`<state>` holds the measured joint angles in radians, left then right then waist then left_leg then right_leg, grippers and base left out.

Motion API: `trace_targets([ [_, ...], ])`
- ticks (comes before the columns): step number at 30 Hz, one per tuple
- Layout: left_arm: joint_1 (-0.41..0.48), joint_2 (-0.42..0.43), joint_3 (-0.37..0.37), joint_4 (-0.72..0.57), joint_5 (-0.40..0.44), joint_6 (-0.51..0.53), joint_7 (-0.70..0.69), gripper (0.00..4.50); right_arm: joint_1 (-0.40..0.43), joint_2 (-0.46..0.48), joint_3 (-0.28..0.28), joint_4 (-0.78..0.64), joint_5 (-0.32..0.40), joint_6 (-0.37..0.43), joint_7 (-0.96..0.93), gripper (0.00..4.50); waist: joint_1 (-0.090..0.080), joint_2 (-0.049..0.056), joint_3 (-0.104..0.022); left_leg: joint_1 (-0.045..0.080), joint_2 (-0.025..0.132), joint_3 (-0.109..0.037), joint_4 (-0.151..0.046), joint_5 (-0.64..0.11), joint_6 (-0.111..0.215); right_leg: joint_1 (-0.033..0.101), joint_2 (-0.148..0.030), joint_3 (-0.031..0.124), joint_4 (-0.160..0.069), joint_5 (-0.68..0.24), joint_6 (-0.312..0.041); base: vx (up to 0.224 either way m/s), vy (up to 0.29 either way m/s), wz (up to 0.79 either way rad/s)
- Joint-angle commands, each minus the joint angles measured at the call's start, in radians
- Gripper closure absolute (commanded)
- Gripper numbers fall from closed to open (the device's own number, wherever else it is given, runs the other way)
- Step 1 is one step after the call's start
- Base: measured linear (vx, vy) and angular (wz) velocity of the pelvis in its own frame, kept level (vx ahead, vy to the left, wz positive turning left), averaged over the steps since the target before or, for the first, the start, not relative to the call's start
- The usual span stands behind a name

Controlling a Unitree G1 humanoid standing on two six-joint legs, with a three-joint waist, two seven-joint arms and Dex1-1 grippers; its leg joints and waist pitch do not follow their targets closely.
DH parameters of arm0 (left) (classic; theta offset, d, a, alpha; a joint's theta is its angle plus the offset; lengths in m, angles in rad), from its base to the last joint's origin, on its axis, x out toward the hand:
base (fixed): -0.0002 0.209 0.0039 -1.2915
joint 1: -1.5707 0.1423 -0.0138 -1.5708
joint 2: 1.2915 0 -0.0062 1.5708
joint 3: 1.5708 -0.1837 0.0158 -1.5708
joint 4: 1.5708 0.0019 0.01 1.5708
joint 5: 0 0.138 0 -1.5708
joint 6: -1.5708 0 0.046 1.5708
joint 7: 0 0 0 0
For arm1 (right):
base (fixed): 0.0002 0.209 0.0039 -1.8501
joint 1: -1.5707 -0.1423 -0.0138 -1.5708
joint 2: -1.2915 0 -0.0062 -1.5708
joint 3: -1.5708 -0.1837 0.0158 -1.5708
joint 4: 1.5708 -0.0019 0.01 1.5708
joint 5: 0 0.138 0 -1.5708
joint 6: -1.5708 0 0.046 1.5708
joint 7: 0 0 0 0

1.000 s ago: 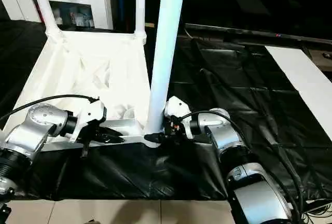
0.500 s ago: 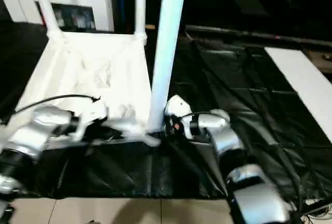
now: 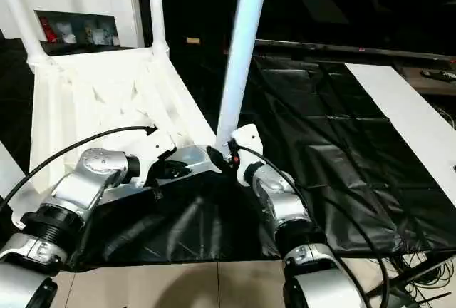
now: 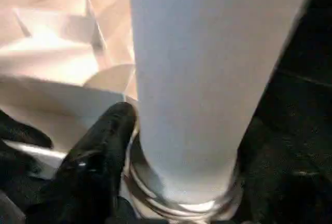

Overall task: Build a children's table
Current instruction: Rotate leg to tighten

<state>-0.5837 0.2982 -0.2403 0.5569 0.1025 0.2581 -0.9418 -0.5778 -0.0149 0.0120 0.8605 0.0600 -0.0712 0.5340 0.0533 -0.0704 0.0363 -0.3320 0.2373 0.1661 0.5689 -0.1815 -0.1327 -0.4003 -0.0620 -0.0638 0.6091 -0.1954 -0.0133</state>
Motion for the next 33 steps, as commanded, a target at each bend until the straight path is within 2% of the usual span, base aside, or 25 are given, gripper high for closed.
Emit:
trace_targets([
  [1,0.010,-0.060,-0.038,-0.026,-0.040,-0.038,-0.008,4.50,0.014,0.045,0.095,-0.045,0.016,0.017,0.193,1.01,-0.003,0.001,-0.039,-0.001,-0.009,0.004,-0.069,-0.364,0.024,0.023,-0.063,0.036,-0.107,-0.501,-0.087,0.000,0.000,0.00],
  [2,0.022,-0.018,-0.033,-0.036,-0.056,-0.053,-0.071,4.50,0.025,-0.031,0.121,-0.065,0.008,0.003,0.308,0.75,0.003,0.000,-0.039,-0.005,-0.008,0.006,-0.069,-0.338,0.039,0.028,-0.062,0.038,-0.103,-0.460,-0.098,0.000,0.000,0.00],
  [5,0.032,0.023,-0.028,-0.047,-0.081,-0.085,-0.154,4.50,0.019,-0.097,0.133,-0.062,0.006,-0.018,0.408,0.75,0.006,0.000,-0.039,-0.010,-0.006,0.012,-0.067,-0.303,0.054,0.029,-0.062,0.042,-0.095,-0.406,-0.124,0.000,0.000,0.00],
  [7,0.039,0.044,-0.021,-0.055,-0.106,-0.104,-0.213,4.50,0.009,-0.132,0.141,-0.056,0.007,-0.029,0.472,0.75,0.008,0.000,-0.043,-0.014,-0.006,0.010,-0.066,-0.276,0.053,0.035,-0.065,0.042,-0.090,-0.394,-0.131,0.026,-0.013,0.00],
  [8,0.044,0.060,-0.014,-0.062,-0.126,-0.112,-0.258,4.50,-0.001,-0.157,0.147,-0.049,0.006,-0.034,0.525,0.75,0.011,0.000,-0.050,-0.013,-0.005,0.015,-0.062,-0.217,0.058,0.039,-0.063,0.045,-0.078,-0.292,-0.160,0.052,-0.026,0.01],
  [10,0.046,0.072,-0.012,-0.068,-0.132,-0.107,-0.280,4.50,-0.007,-0.171,0.149,-0.046,0.006,-0.035,0.561,0.75,0.010,0.000,-0.053,-0.016,-0.004,0.016,-0.060,-0.170,0.064,0.044,-0.060,0.045,-0.067,-0.205,-0.186,0.066,-0.018,0.02],
  [12,0.051,0.101,-0.017,-0.068,-0.137,-0.134,-0.335,4.50,-0.021,-0.194,0.159,-0.039,0.006,-0.037,0.631,0.75,0.011,0.001,-0.057,-0.016,-0.004,0.019,-0.055,-0.107,0.080,0.049,-0.056,0.044,-0.050,-0.063,-0.231,0.067,-0.008,0.02],
  [16,0.056,0.144,-0.012,-0.075,-0.161,-0.155,-0.424,4.50,-0.045,-0.230,0.181,-0.030,0.008,-0.030,0.755,0.75,0.016,0.004,-0.058,-0.016,0.000,0.022,-0.051,-0.059,0.109,0.054,-0.052,0.039,-0.034,0.065,-0.275,0.029,0.004,0.00],
  [19,0.056,0.161,-0.011,-0.080,-0.172,-0.156,-0.456,4.50,-0.053,-0.238,0.195,-0.020,-0.001,-0.040,0.790,0.90,0.020,0.002,-0.058,-0.017,0.002,0.023,-0.048,-0.050,0.108,0.055,-0.055,0.039,-0.030,0.083,-0.285,0.000,0.000,0.00],
  [22,0.058,0.184,-0.008,-0.096,-0.189,-0.153,-0.495,4.50,-0.063,-0.237,0.220,-0.005,-0.012,-0.052,0.840,1.09,0.021,-0.001,-0.054,-0.015,0.003,0.025,-0.051,-0.099,0.090,0.052,-0.059,0.040,-0.038,0.004,-0.270,0.000,0.000,0.00],
  [23,0.058,0.184,-0.008,-0.096,-0.189,-0.153,-0.496,4.50,-0.063,-0.237,0.220,-0.005,-0.012,-0.052,0.840,1.31,0.024,0.001,-0.053,-0.014,0.004,0.025,-0.052,-0.114,0.080,0.051,-0.059,0.041,-0.040,-0.025,-0.264,0.000,0.000,0.00],
  [24,0.059,0.188,-0.009,-0.098,-0.190,-0.150,-0.502,4.50,-0.064,-0.234,0.223,-0.003,-0.014,-0.057,0.838,1.31,0.025,-0.002,-0.051,-0.013,0.005,0.025,-0.052,-0.123,0.072,0.050,-0.060,0.042,-0.041,-0.040,-0.259,0.000,0.000,0.00],
  [30,0.061,0.204,-0.011,-0.093,-0.187,-0.156,-0.517,4.50,-0.068,-0.212,0.225,0.009,-0.008,-0.057,0.856,1.74,0.031,-0.002,-0.049,-0.012,0.004,0.023,-0.054,-0.137,0.046,0.048,-0.061,0.044,-0.043,-0.087,-0.241,0.000,0.000,0.00],
  [33,0.062,0.206,-0.010,-0.088,-0.181,-0.161,-0.513,4.50,-0.064,-0.208,0.225,0.012,-0.004,-0.057,0.860,1.80,0.032,-0.001,-0.050,-0.012,0.003,0.023,-0.054,-0.135,0.042,0.048,-0.060,0.044,-0.042,-0.083,-0.240,0.000,0.000,0.00],
])
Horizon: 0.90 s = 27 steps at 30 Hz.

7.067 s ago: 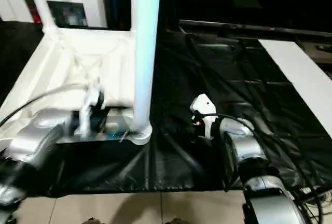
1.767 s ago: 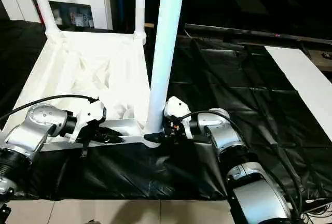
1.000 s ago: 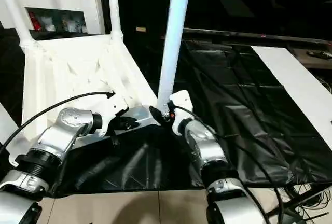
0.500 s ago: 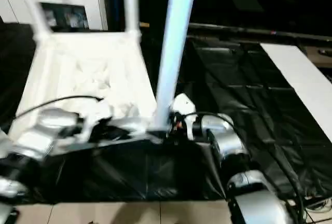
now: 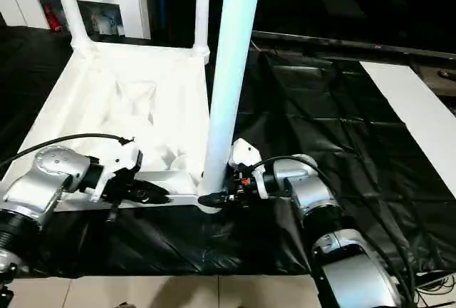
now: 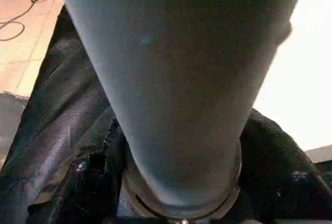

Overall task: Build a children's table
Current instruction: Rotate leg to tighten

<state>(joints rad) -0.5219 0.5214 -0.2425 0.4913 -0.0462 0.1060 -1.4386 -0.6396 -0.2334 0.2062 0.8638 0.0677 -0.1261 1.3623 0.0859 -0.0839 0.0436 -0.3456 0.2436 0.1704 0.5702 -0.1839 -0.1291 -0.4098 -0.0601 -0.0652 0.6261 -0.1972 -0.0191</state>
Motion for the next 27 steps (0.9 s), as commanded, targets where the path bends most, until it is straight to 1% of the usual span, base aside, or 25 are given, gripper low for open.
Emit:
trace_targets([
  [1,0.001,-0.018,-0.006,-0.022,-0.032,-0.006,-0.013,4.50,0.002,0.012,0.031,0.007,-0.010,-0.002,0.030,1.81,-0.001,0.012,-0.058,0.001,-0.003,0.018,-0.055,-0.123,0.039,0.059,-0.061,0.046,-0.056,-0.064,-0.237,0.000,0.000,0.00],
  [2,0.000,-0.019,-0.005,-0.019,-0.029,-0.004,-0.001,4.50,0.009,0.013,0.030,0.003,-0.008,-0.002,0.026,1.82,-0.001,0.011,-0.058,0.001,-0.004,0.019,-0.054,-0.120,0.040,0.059,-0.061,0.046,-0.056,-0.060,-0.237,0.000,0.000,0.00],
  [3,-0.001,-0.020,-0.005,-0.016,-0.024,-0.006,0.011,4.50,0.014,0.013,0.029,-0.001,-0.007,-0.003,0.021,1.82,-0.001,0.014,-0.058,0.001,-0.004,0.019,-0.054,-0.120,0.040,0.059,-0.061,0.046,-0.056,-0.052,-0.240,0.000,0.000,0.00],
  [4,-0.001,-0.021,-0.005,-0.015,-0.021,-0.006,0.017,4.50,0.016,0.013,0.029,-0.004,-0.007,-0.003,0.018,1.83,-0.002,0.013,-0.058,0.000,-0.004,0.019,-0.054,-0.120,0.040,0.059,-0.061,0.045,-0.056,-0.050,-0.240,0.000,0.000,0.00],
  [5,-0.009,-0.036,0.002,0.000,0.005,0.012,0.088,4.50,0.028,0.025,0.003,-0.012,0.006,0.010,-0.036,1.83,-0.001,0.016,-0.058,0.001,-0.004,0.019,-0.054,-0.122,0.039,0.059,-0.061,0.046,-0.056,-0.046,-0.241,0.000,0.000,0.00],
  [6,-0.009,-0.036,0.002,0.000,0.005,0.012,0.088,4.50,0.028,0.025,0.003,-0.012,0.006,0.010,-0.036,1.83,-0.002,0.015,-0.057,0.001,-0.004,0.018,-0.055,-0.125,0.038,0.059,-0.061,0.046,-0.057,-0.049,-0.239,0.000,0.000,0.00],
  [7,-0.013,-0.050,0.010,0.003,0.016,0.032,0.133,4.50,0.035,0.036,-0.018,-0.017,0.014,0.019,-0.086,1.83,-0.002,0.017,-0.057,0.002,-0.004,0.018,-0.055,-0.132,0.035,0.059,-0.061,0.046,-0.058,-0.060,-0.238,0.000,0.000,0.00],
  [8,-0.017,-0.064,0.015,0.005,0.031,0.049,0.185,4.50,0.043,0.048,-0.035,-0.021,0.015,0.029,-0.146,1.83,-0.004,0.014,-0.052,0.003,-0.005,0.017,-0.058,-0.160,0.026,0.056,-0.061,0.047,-0.064,-0.105,-0.229,0.000,0.000,0.00],
  [9,-0.021,-0.089,0.019,-0.002,0.050,0.077,0.256,4.50,0.058,0.071,-0.054,-0.029,0.004,0.029,-0.249,1.83,-0.006,0.015,-0.050,0.006,-0.006,0.015,-0.061,-0.195,0.012,0.055,-0.063,0.048,-0.072,-0.178,-0.212,0.000,0.000,0.00],
  [10,-0.022,-0.097,0.018,-0.006,0.055,0.084,0.275,4.50,0.064,0.078,-0.057,-0.031,0.000,0.026,-0.279,1.83,-0.007,0.014,-0.048,0.007,-0.006,0.014,-0.063,-0.204,0.004,0.055,-0.065,0.049,-0.076,-0.210,-0.200,0.000,0.000,0.00],
  [12,-0.026,-0.135,0.021,-0.020,0.071,0.111,0.348,4.50,0.083,0.115,-0.075,-0.042,-0.016,0.043,-0.414,1.84,-0.014,0.010,-0.045,0.008,-0.010,0.010,-0.065,-0.241,-0.011,0.053,-0.065,0.049,-0.089,-0.336,-0.157,0.000,0.000,0.00],
  [13,-0.026,-0.135,0.021,-0.020,0.071,0.111,0.348,4.50,0.083,0.115,-0.075,-0.042,-0.016,0.043,-0.414,1.84,-0.016,0.010,-0.045,0.009,-0.010,0.010,-0.065,-0.245,-0.011,0.052,-0.066,0.049,-0.091,-0.353,-0.149,0.000,0.000,0.00],
  [14,-0.030,-0.167,0.018,-0.033,0.081,0.134,0.394,4.50,0.092,0.152,-0.093,-0.042,-0.023,0.061,-0.523,1.84,-0.020,0.010,-0.047,0.010,-0.010,0.009,-0.065,-0.251,-0.009,0.050,-0.065,0.049,-0.093,-0.373,-0.141,0.000,0.000,0.00],
  [15,-0.030,-0.167,0.018,-0.033,0.081,0.134,0.394,4.50,0.092,0.152,-0.093,-0.042,-0.023,0.061,-0.523,1.84,-0.023,0.010,-0.045,0.011,-0.011,0.009,-0.065,-0.253,-0.007,0.046,-0.065,0.049,-0.096,-0.382,-0.138,0.000,0.000,0.00],
  [16,-0.031,-0.181,0.014,-0.040,0.087,0.139,0.411,4.50,0.094,0.171,-0.101,-0.040,-0.025,0.063,-0.571,1.85,-0.024,0.014,-0.046,0.009,-0.011,0.007,-0.065,-0.255,-0.005,0.048,-0.065,0.048,-0.097,-0.388,-0.136,0.000,0.000,0.00],
  [17,-0.034,-0.204,0.009,-0.048,0.093,0.155,0.436,4.50,0.092,0.200,-0.114,-0.031,-0.027,0.075,-0.645,1.85,-0.028,0.013,-0.045,0.008,-0.010,0.008,-0.066,-0.258,-0.008,0.045,-0.063,0.049,-0.098,-0.390,-0.132,0.000,0.000,0.00],
  [18,-0.037,-0.236,0.002,-0.055,0.100,0.167,0.468,4.50,0.085,0.239,-0.123,-0.015,-0.036,0.076,-0.743,1.85,-0.032,0.018,-0.044,0.008,-0.011,0.007,-0.068,-0.262,-0.013,0.044,-0.063,0.048,-0.100,-0.391,-0.130,0.000,0.000,0.00],
  [19,-0.039,-0.261,-0.007,-0.059,0.107,0.178,0.490,4.50,0.076,0.272,-0.129,-0.001,-0.043,0.078,-0.812,1.85,-0.034,0.017,-0.044,0.008,-0.012,0.006,-0.068,-0.266,-0.016,0.043,-0.062,0.047,-0.100,-0.396,-0.128,0.000,0.000,0.00],
  [20,-0.041,-0.281,-0.017,-0.060,0.111,0.182,0.501,4.50,0.069,0.304,-0.135,0.008,-0.040,0.072,-0.851,1.85,-0.035,0.022,-0.045,0.011,-0.013,0.005,-0.067,-0.282,-0.017,0.040,-0.061,0.046,-0.101,-0.401,-0.124,0.000,0.000,0.00],
  [21,-0.041,-0.281,-0.017,-0.060,0.111,0.182,0.501,4.50,0.069,0.304,-0.135,0.008,-0.040,0.072,-0.851,1.85,-0.035,0.022,-0.045,0.011,-0.013,0.005,-0.067,-0.282,-0.017,0.040,-0.061,0.046,-0.101,-0.401,-0.124,0.000,0.000,0.00],
  [22,-0.042,-0.303,-0.026,-0.058,0.113,0.185,0.517,4.50,0.063,0.335,-0.120,0.001,-0.064,0.037,-0.884,1.85,-0.037,0.022,-0.046,0.009,-0.014,0.006,-0.066,-0.290,-0.014,0.039,-0.060,0.047,-0.101,-0.391,-0.122,0.000,0.000,0.00],
  [23,-0.042,-0.303,-0.026,-0.058,0.113,0.185,0.517,4.50,0.063,0.335,-0.120,0.001,-0.064,0.037,-0.884,1.85,-0.036,0.021,-0.047,0.008,-0.015,0.006,-0.067,-0.288,-0.009,0.041,-0.060,0.047,-0.100,-0.383,-0.120,0.000,0.000,0.00],
  [24,-0.041,-0.304,-0.032,-0.058,0.116,0.187,0.518,4.50,0.064,0.343,-0.113,-0.012,-0.072,0.016,-0.881,1.85,-0.036,0.024,-0.048,0.007,-0.014,0.006,-0.067,-0.284,-0.007,0.042,-0.060,0.047,-0.099,-0.373,-0.122,0.000,0.000,0.00],
  [26,-0.039,-0.297,-0.031,-0.058,0.113,0.183,0.510,4.50,0.065,0.338,-0.119,-0.021,-0.060,0.018,-0.857,1.15,-0.037,0.024,-0.048,0.004,-0.014,0.007,-0.067,-0.270,0.000,0.044,-0.057,0.048,-0.095,-0.322,-0.133,0.000,0.000,0.00],
  [27,-0.037,-0.293,-0.031,-0.060,0.111,0.184,0.507,4.50,0.068,0.335,-0.122,-0.031,-0.051,0.022,-0.848,1.15,-0.036,0.024,-0.049,0.004,-0.014,0.008,-0.067,-0.266,0.002,0.044,-0.057,0.049,-0.094,-0.313,-0.136,0.000,0.000,0.00],
])
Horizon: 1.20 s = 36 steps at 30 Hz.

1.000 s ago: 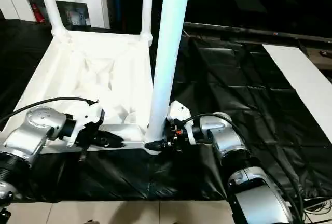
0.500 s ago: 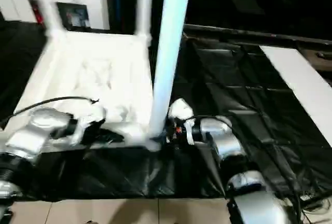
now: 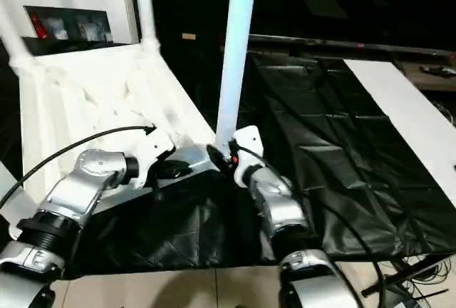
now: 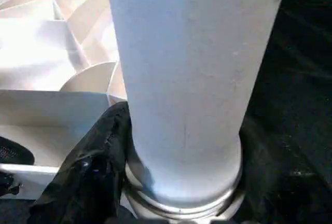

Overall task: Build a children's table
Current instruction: Rotate leg to tighten

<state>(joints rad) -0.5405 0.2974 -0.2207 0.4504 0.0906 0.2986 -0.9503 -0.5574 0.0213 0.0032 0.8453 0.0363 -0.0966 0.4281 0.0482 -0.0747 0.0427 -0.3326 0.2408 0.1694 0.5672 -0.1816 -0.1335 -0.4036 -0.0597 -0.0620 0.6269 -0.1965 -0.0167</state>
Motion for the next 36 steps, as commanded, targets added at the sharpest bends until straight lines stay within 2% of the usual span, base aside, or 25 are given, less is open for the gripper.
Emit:
trace_targets([
  [1,-0.019,-0.069,-0.053,-0.020,-0.026,-0.009,0.019,4.50,-0.014,0.080,0.081,-0.012,-0.020,-0.007,0.086,1.12,0.002,0.015,-0.048,-0.009,-0.011,0.009,-0.064,-0.267,0.006,0.038,-0.058,0.046,-0.094,-0.306,-0.141,0.000,0.000,0.00],
  [2,-0.015,-0.055,-0.052,-0.023,-0.029,-0.015,0.007,4.50,-0.010,0.063,0.080,-0.024,-0.011,-0.007,0.119,0.92,0.001,0.013,-0.048,-0.010,-0.011,0.009,-0.063,-0.263,0.010,0.040,-0.058,0.046,-0.093,-0.297,-0.145,0.000,0.000,0.00],
  [4,-0.007,-0.035,-0.047,-0.031,-0.037,-0.021,-0.017,4.50,-0.005,0.032,0.080,-0.038,0.002,-0.008,0.175,0.79,0.002,0.013,-0.048,-0.010,-0.011,0.009,-0.063,-0.260,0.014,0.042,-0.058,0.045,-0.093,-0.291,-0.148,0.000,0.000,0.00],
  [6,0.009,0.012,-0.037,-0.042,-0.051,-0.051,-0.084,4.50,-0.002,-0.041,0.088,-0.055,0.021,-0.014,0.306,0.79,0.003,0.013,-0.051,-0.014,-0.010,0.011,-0.060,-0.238,0.027,0.046,-0.059,0.047,-0.089,-0.249,-0.162,0.000,0.000,0.00],
  [8,0.015,0.035,-0.033,-0.044,-0.058,-0.066,-0.119,4.50,-0.006,-0.076,0.093,-0.056,0.028,-0.016,0.369,0.79,0.004,0.012,-0.052,-0.016,-0.009,0.011,-0.059,-0.212,0.038,0.049,-0.058,0.046,-0.085,-0.204,-0.177,0.000,0.000,0.00],
  [10,0.025,0.077,-0.025,-0.047,-0.079,-0.090,-0.193,4.50,-0.026,-0.138,0.103,-0.044,0.036,-0.028,0.481,0.79,0.005,0.013,-0.054,-0.014,-0.009,0.013,-0.057,-0.199,0.048,0.050,-0.058,0.046,-0.081,-0.176,-0.193,0.000,0.000,0.00],
  [16,0.033,0.144,-0.034,-0.041,-0.103,-0.143,-0.321,4.50,-0.062,-0.213,0.115,-0.023,0.054,-0.031,0.680,0.79,0.013,0.013,-0.062,-0.011,-0.005,0.017,-0.049,-0.109,0.075,0.050,-0.055,0.045,-0.057,0.009,-0.258,0.000,0.000,0.00],
  [18,0.034,0.182,-0.051,-0.039,-0.111,-0.167,-0.389,4.50,-0.082,-0.235,0.118,-0.011,0.063,-0.018,0.783,0.79,0.014,0.012,-0.065,-0.016,-0.007,0.018,-0.045,-0.081,0.094,0.055,-0.054,0.044,-0.047,0.083,-0.282,0.000,0.000,0.00],
  [19,0.034,0.182,-0.051,-0.039,-0.111,-0.167,-0.389,4.50,-0.082,-0.235,0.118,-0.011,0.063,-0.018,0.783,0.79,0.015,0.012,-0.063,-0.017,-0.007,0.017,-0.046,-0.086,0.097,0.055,-0.054,0.043,-0.048,0.082,-0.283,0.000,0.000,0.00],
  [21,0.034,0.194,-0.057,-0.039,-0.111,-0.173,-0.407,4.50,-0.090,-0.239,0.126,-0.003,0.058,-0.018,0.812,1.12,0.019,0.012,-0.060,-0.015,-0.004,0.019,-0.047,-0.107,0.091,0.054,-0.056,0.042,-0.051,0.049,-0.280,0.000,0.000,0.00],
  [22,0.034,0.195,-0.057,-0.038,-0.111,-0.173,-0.409,4.50,-0.091,-0.240,0.129,0.000,0.056,-0.020,0.816,1.12,0.023,0.012,-0.058,-0.014,-0.002,0.020,-0.048,-0.124,0.076,0.052,-0.058,0.043,-0.054,0.010,-0.272,0.000,0.000,0.00],
  [23,0.030,0.205,-0.061,-0.034,-0.113,-0.173,-0.422,4.50,-0.101,-0.247,0.149,0.016,0.043,-0.025,0.843,1.30,0.026,0.008,-0.059,-0.014,-0.002,0.020,-0.048,-0.130,0.068,0.053,-0.058,0.043,-0.054,-0.011,-0.266,0.000,0.000,0.00],
  [27,0.025,0.217,-0.062,-0.022,-0.116,-0.185,-0.445,4.50,-0.113,-0.251,0.167,0.038,0.042,-0.031,0.880,1.66,0.035,0.009,-0.058,-0.014,-0.003,0.021,-0.048,-0.134,0.052,0.052,-0.059,0.044,-0.055,-0.044,-0.253,0.000,0.000,0.00],
  [36,0.029,0.232,-0.058,-0.015,-0.127,-0.188,-0.472,4.50,-0.122,-0.238,0.165,0.064,0.042,-0.041,0.928,1.92,0.039,0.011,-0.061,-0.015,-0.003,0.020,-0.046,-0.109,0.052,0.052,-0.058,0.042,-0.049,-0.003,-0.258,0.000,0.000,0.00],
])
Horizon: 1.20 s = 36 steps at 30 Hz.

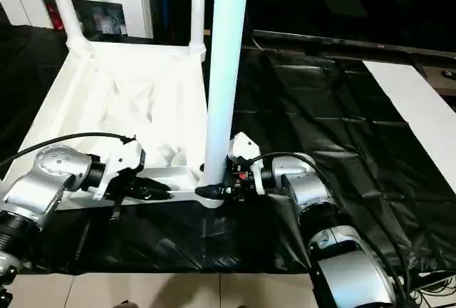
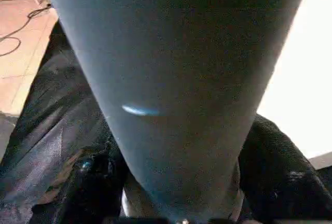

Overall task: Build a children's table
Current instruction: Rotate leg to tighten

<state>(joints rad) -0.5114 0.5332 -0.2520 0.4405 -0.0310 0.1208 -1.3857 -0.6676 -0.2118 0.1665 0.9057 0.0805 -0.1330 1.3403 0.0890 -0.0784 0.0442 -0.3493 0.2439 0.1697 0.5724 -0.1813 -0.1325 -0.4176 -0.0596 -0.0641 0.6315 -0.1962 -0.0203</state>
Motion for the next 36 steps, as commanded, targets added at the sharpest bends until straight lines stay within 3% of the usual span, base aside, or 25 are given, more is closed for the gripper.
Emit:
trace_targets([
  [1,0.001,-0.002,-0.028,-0.005,-0.007,-0.010,-0.039,4.50,-0.014,-0.004,0.004,0.011,0.001,-0.008,0.018,1.92,-0.002,0.014,-0.062,0.001,-0.007,0.020,-0.051,-0.111,0.051,0.067,-0.058,0.045,-0.054,-0.005,-0.253,0.000,0.000,0.00],
  [9,-0.008,-0.002,-0.031,0.010,-0.006,-0.015,-0.032,4.50,-0.015,0.007,-0.001,0.025,0.012,-0.007,0.016,1.94,-0.001,0.015,-0.063,0.002,-0.007,0.019,-0.051,-0.115,0.046,0.067,-0.058,0.044,-0.054,-0.012,-0.252,0.000,0.000,0.00],
  [15,-0.021,-0.038,-0.014,0.017,0.009,0.007,0.061,4.50,0.027,0.048,-0.055,-0.002,0.046,0.017,-0.097,1.94,-0.003,0.013,-0.060,0.002,-0.005,0.019,-0.054,-0.138,0.037,0.065,-0.060,0.045,-0.059,-0.065,-0.240,0.000,0.000,0.00],
  [22,-0.005,-0.195,-0.019,-0.042,0.062,0.095,0.331,4.50,0.170,0.213,-0.128,-0.080,0.043,-0.010,-0.519,1.94,-0.012,0.008,-0.047,0.010,-0.008,0.010,-0.067,-0.257,-0.009,0.055,-0.065,0.046,-0.095,-0.359,-0.143,0.000,0.000,0.00],
  [23,0.001,-0.219,-0.023,-0.053,0.064,0.110,0.355,4.50,0.179,0.238,-0.127,-0.081,0.030,-0.019,-0.571,1.95,-0.011,0.013,-0.046,0.015,-0.007,0.011,-0.067,-0.269,-0.013,0.049,-0.067,0.048,-0.100,-0.374,-0.134,0.000,0.000,0.00],
  [24,0.002,-0.226,-0.026,-0.056,0.065,0.115,0.361,4.50,0.179,0.247,-0.128,-0.079,0.027,-0.020,-0.586,1.95,-0.015,0.009,-0.046,0.013,-0.010,0.009,-0.068,-0.278,-0.011,0.052,-0.067,0.047,-0.101,-0.393,-0.129,0.000,0.000,0.00],
  [26,0.005,-0.260,-0.040,-0.062,0.079,0.133,0.399,4.50,0.170,0.290,-0.125,-0.060,0.007,-0.022,-0.665,1.96,-0.019,0.017,-0.047,0.014,-0.011,0.007,-0.068,-0.285,-0.009,0.050,-0.065,0.047,-0.103,-0.407,-0.122,0.000,0.000,0.00],
  [32,-0.015,-0.314,-0.075,-0.029,0.118,0.148,0.449,4.50,0.117,0.368,-0.122,-0.032,-0.023,-0.042,-0.808,1.96,-0.035,0.015,-0.045,0.013,-0.014,0.005,-0.069,-0.317,-0.005,0.044,-0.061,0.045,-0.109,-0.432,-0.106,0.000,0.000,0.00],
  [33,-0.017,-0.313,-0.076,-0.027,0.119,0.147,0.449,4.50,0.117,0.368,-0.124,-0.034,-0.022,-0.042,-0.809,1.61,-0.035,0.016,-0.045,0.013,-0.014,0.004,-0.069,-0.323,-0.002,0.044,-0.061,0.044,-0.110,-0.437,-0.102,0.000,0.000,0.00],
  [36,-0.022,-0.293,-0.064,-0.023,0.122,0.141,0.435,4.50,0.127,0.324,-0.139,-0.062,0.004,-0.033,-0.752,1.22,-0.035,0.016,-0.046,0.011,-0.013,0.004,-0.070,-0.321,0.004,0.045,-0.061,0.045,-0.109,-0.418,-0.103,0.000,0.000,0.00],
])
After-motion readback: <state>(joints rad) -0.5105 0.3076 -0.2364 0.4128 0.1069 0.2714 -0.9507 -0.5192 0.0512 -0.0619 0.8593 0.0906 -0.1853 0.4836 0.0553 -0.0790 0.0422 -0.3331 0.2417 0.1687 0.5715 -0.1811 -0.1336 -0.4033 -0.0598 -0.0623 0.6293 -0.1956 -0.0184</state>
